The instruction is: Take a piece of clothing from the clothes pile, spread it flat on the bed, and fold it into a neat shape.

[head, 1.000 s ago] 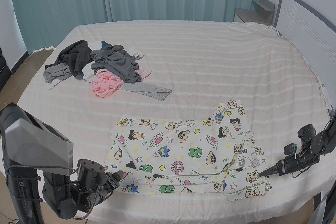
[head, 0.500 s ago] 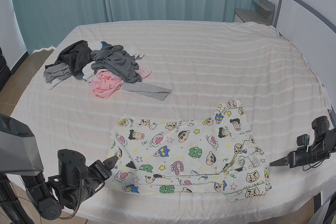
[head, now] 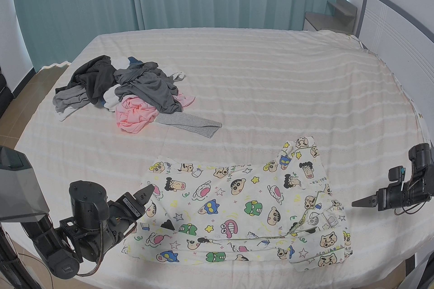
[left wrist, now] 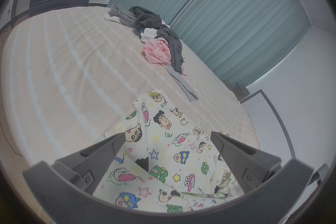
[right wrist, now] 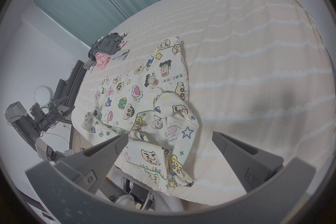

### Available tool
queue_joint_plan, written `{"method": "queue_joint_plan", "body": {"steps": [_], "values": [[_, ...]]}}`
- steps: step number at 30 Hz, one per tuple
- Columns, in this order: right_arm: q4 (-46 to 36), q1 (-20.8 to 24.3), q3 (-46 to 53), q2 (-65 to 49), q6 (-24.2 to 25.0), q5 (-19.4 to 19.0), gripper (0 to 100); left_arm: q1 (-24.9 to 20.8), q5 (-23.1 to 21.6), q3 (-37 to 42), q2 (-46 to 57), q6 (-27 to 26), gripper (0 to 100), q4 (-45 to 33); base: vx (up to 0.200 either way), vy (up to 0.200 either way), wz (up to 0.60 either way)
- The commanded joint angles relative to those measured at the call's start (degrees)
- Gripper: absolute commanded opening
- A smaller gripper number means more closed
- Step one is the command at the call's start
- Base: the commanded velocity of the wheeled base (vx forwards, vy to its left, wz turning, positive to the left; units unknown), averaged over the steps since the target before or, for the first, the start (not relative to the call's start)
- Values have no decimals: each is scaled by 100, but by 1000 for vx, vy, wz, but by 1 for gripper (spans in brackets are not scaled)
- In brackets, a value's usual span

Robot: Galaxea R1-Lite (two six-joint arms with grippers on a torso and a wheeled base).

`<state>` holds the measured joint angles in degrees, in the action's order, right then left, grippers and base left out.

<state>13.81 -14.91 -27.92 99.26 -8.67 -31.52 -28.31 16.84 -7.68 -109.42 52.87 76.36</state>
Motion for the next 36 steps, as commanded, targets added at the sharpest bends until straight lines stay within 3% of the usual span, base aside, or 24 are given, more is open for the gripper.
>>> {"method": "queue_joint_plan", "body": {"steps": [1,9,16,20,23,28,30,31,32,34,36], "values": [[7,41,-3,-38,-3,-3,100,18,4,-102,-18,-22,100,10,0,0,0],[34,173,-38,-20,14,-3,100,159,-40,-489,-88,22,100,2,0,0,0],[139,173,-47,24,14,6,100,282,-145,-744,-325,-251,100,-16,200,0,0],[218,173,-38,50,14,6,100,589,-585,-884,-563,-805,100,-25,100,0,0],[227,173,-30,50,14,15,100,1011,-1112,-1130,-861,-1604,100,-86,0,0,0],[227,173,-21,50,14,15,100,1389,-1666,-1728,-1002,-2290,100,-728,0,0,0],[227,173,-12,41,14,15,100,1609,-2325,-2211,-976,-2571,100,-1545,0,0,0],[227,173,-12,41,14,15,100,1609,-2325,-2211,-976,-2571,100,-1545,0,0,0],[218,173,6,15,14,15,100,1706,-2782,-2669,-941,-2694,100,-2240,0,0,0],[218,173,23,6,14,15,100,1732,-2984,-2932,-923,-2694,100,-2609,0,0,0],[218,173,41,-12,14,15,100,1750,-3362,-3706,-1002,-2738,100,-3558,0,0,0]]}}
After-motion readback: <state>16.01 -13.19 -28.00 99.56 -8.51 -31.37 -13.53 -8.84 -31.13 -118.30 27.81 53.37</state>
